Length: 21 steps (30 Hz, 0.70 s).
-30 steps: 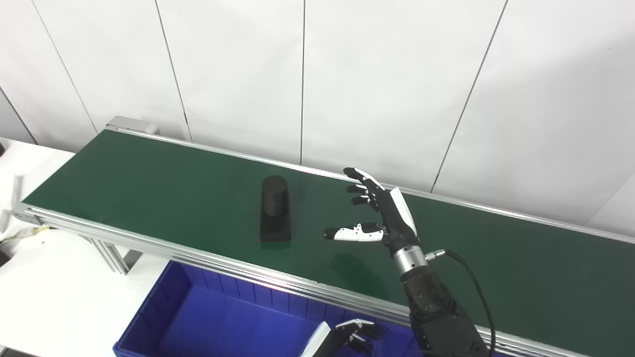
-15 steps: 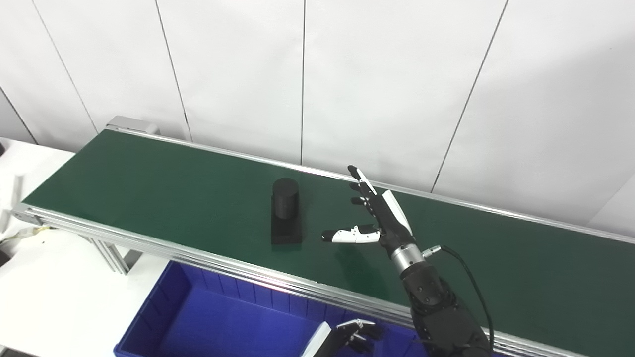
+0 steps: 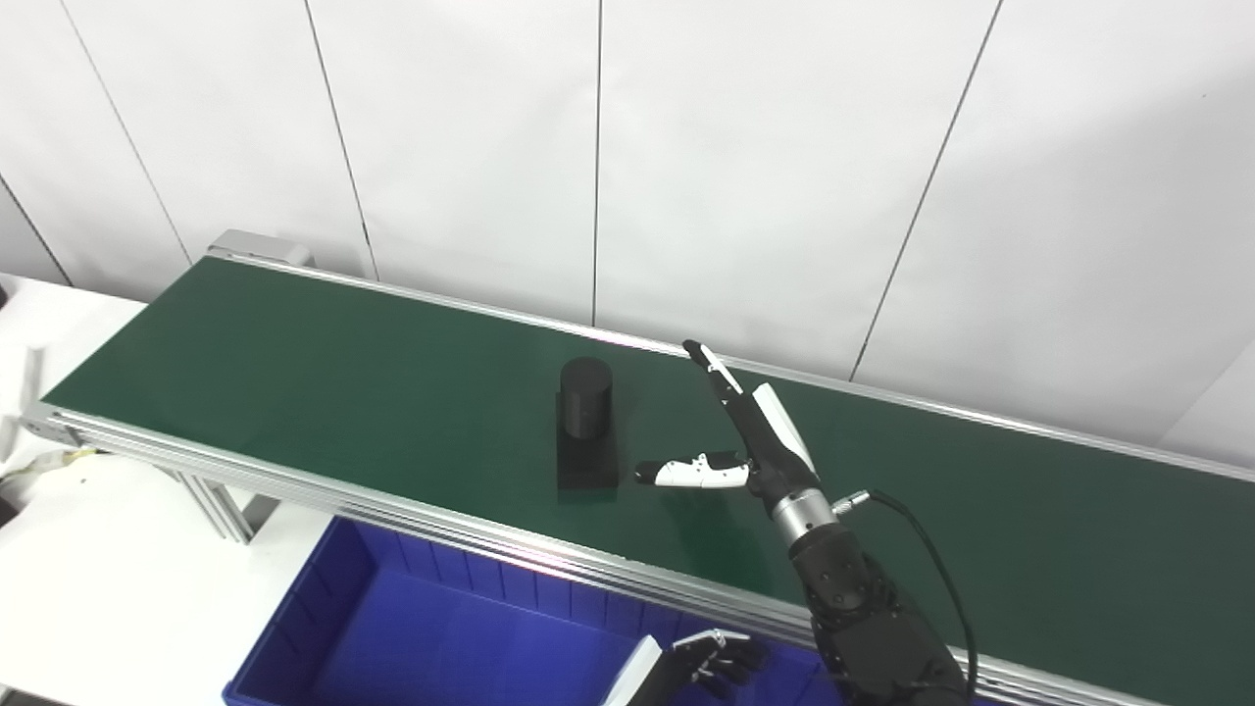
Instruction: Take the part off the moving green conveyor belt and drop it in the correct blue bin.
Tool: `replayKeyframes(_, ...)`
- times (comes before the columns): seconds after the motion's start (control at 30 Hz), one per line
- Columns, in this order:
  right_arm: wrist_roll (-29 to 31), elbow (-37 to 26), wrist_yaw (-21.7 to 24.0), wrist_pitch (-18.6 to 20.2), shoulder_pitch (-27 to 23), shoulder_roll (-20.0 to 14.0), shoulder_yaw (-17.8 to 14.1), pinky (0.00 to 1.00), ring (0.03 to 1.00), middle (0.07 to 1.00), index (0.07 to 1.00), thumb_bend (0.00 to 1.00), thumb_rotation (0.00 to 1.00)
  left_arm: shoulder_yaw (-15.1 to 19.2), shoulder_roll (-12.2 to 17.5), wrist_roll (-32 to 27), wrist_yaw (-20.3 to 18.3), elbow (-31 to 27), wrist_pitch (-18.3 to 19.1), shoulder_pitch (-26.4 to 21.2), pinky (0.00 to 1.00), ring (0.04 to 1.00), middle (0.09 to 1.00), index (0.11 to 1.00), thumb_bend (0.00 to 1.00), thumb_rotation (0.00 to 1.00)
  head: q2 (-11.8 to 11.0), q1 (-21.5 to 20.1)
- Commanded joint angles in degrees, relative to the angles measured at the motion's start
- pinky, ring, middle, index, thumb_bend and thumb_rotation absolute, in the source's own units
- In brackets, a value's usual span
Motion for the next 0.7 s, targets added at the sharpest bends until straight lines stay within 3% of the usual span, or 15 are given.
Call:
replayKeyframes(0.0,0.07,-0.47,-0.96,-2.17,-3.01,0.54,0.07,1.00,0.999,0.972,0.966,1.00,0.38,-0.64,-0.76,0.44,-0.25,-1.36,-1.70,-0.84,0.62,0.689,0.726,0.727,0.86,0.08,0.06,0.07)
replayKeyframes(0.2,1.68,0.72,0.38,-2.66,-3.13,0.70,-0.53,1.00,0.999,0.981,0.960,1.00,0.38,-0.72,-0.58,0.99,0.09,-1.39,-1.70,-0.78,0.62,0.687,0.725,0.730,0.86,0.09,0.33,-0.11)
replayKeyframes(0.37,1.20,1.74,-0.41,-2.60,-3.23,0.42,-0.25,0.88,0.969,0.969,0.948,1.00,0.38,-0.71,-0.41,1.11,0.09,-1.67,-1.70,-0.64,0.62,0.688,0.724,0.730,0.86,0.10,0.50,-0.78)
replayKeyframes(0.67,1.64,3.25,-1.16,-3.27,-2.92,-0.50,-0.45,0.87,0.955,0.960,0.925,1.00,0.35,-0.87,-0.03,1.00,0.03,-2.16,-1.70,-0.49,0.61,0.683,0.720,0.726,0.86,0.11,0.73,-1.38)
